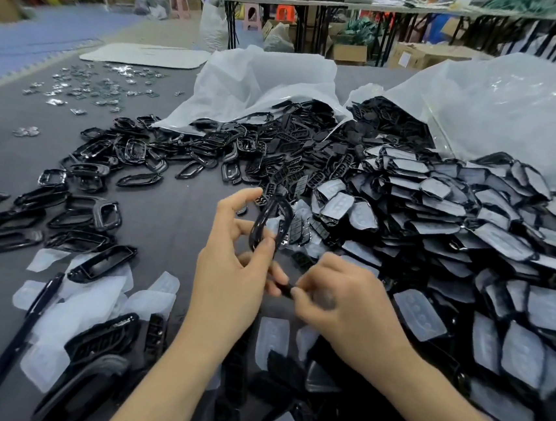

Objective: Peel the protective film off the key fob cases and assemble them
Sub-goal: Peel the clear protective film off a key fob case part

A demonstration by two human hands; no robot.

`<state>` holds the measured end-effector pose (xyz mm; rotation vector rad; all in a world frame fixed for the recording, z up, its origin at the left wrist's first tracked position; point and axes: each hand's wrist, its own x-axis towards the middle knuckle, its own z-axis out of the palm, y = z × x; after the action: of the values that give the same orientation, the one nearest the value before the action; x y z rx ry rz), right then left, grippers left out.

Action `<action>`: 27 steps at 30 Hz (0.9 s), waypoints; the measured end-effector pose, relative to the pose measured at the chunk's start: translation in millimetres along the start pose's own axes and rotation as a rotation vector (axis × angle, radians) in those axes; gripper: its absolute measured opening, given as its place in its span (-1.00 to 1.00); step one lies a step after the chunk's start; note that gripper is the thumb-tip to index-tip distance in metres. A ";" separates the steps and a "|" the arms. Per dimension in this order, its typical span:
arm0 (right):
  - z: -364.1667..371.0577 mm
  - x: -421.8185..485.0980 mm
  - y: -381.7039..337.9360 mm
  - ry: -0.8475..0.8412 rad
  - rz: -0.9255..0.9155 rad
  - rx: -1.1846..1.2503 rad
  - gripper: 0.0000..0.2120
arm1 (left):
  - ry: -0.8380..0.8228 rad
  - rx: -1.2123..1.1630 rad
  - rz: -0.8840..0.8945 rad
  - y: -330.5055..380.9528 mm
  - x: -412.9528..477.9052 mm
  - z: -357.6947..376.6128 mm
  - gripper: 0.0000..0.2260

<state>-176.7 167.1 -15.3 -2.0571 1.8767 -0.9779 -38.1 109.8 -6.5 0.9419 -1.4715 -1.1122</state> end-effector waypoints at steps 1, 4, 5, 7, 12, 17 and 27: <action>-2.4 0.4 2.6 0.092 0.061 0.114 -0.88 | -0.014 -0.026 0.002 0.1 -0.3 1.3 -0.48; -12.4 1.1 4.9 0.218 0.271 0.556 -0.79 | -0.064 -0.017 0.013 -3.0 -2.6 4.3 -0.44; -15.6 0.9 4.0 0.220 0.328 0.744 -0.78 | -0.079 -0.004 0.021 -3.5 -3.5 6.4 -0.48; -19.3 -0.1 3.6 0.194 0.425 1.010 -0.79 | -0.089 -0.002 0.018 -3.9 -6.6 11.7 -0.59; -18.6 -2.1 5.0 0.146 0.491 1.079 -0.84 | -0.100 -0.023 -0.004 -2.3 -12.8 21.4 -0.82; -19.3 -2.8 0.2 0.091 0.452 1.027 -0.77 | -0.096 0.022 -0.022 -0.2 -13.5 23.4 -0.91; -20.9 -4.3 3.8 0.041 0.408 0.938 -0.85 | -0.088 0.056 -0.019 2.4 -13.9 20.0 -0.85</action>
<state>-191.8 176.4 -2.9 -1.0706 1.3403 -1.4033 -55.4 127.0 -8.9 0.9586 -1.5750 -1.1437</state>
